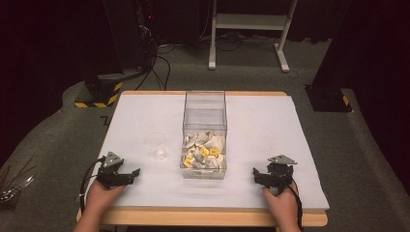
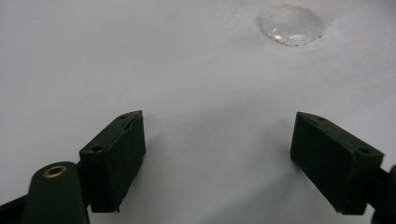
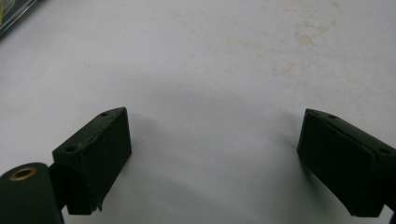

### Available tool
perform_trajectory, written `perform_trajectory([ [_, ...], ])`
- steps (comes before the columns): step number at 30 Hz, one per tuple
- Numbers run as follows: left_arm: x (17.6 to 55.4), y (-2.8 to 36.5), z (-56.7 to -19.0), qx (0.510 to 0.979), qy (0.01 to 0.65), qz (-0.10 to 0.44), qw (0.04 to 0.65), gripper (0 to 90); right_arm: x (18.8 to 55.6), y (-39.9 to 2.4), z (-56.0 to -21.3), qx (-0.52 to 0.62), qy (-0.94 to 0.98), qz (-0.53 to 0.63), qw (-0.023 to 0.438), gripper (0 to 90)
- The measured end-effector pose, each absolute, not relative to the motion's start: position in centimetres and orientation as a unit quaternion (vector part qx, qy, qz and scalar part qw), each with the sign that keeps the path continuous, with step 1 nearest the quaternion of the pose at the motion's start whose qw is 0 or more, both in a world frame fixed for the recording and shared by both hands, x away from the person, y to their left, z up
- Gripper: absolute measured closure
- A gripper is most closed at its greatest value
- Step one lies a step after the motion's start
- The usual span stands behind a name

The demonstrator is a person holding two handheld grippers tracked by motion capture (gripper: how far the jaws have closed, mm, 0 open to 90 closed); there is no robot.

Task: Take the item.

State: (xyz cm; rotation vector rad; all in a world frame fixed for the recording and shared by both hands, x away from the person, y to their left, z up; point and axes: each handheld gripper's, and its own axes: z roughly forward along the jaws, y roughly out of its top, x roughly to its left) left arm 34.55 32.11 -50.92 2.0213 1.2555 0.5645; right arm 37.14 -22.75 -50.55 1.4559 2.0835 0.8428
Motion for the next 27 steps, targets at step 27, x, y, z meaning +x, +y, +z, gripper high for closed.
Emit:
perform_trajectory([
  [27,34.54,32.15,-50.85,0.777,0.485,0.215,0.338,18.5,37.08,-22.86,-50.51,0.528,0.759,0.307,0.226,9.7],
])
